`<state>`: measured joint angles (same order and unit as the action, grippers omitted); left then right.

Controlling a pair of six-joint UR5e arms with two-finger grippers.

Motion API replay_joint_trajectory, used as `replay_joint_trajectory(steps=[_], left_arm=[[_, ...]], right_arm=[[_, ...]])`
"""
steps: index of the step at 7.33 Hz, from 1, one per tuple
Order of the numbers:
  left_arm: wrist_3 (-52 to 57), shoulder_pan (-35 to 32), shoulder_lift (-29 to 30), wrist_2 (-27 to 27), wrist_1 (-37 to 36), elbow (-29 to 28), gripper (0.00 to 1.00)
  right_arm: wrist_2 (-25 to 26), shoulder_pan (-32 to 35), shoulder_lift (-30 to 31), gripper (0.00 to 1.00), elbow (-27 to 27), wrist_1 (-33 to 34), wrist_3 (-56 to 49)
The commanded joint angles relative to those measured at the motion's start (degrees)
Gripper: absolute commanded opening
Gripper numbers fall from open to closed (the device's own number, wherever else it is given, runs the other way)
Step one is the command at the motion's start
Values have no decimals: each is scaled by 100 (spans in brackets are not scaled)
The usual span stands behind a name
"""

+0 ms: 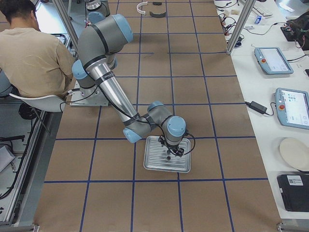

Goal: Place bearing gear from tray to pile

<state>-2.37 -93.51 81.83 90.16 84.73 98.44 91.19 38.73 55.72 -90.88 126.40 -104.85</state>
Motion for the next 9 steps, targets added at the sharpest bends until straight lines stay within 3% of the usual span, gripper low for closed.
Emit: replay_joint_trajectory(steps=[1,4,5,6,7,8,9], left_arm=[[0,0,-9,1,0,0,100],[0,0,-18,10,26,0,100],[0,0,-26,10,26,0,100],[0,0,-27,1,26,0,100],[0,0,-27,-8,18,-9,100],[0,0,-27,-25,18,-9,100],[0,0,-27,-17,18,-18,100]], right_arm=[[-22,-5,-104,100,0,60,-473],[13,-5,-140,79,-9,69,-475],[30,-5,-157,59,-18,78,-406],[22,-5,-219,47,-9,226,-405],[83,-5,-210,24,8,401,-388],[310,-5,-193,8,9,403,-266],[338,56,-141,0,61,333,214]])
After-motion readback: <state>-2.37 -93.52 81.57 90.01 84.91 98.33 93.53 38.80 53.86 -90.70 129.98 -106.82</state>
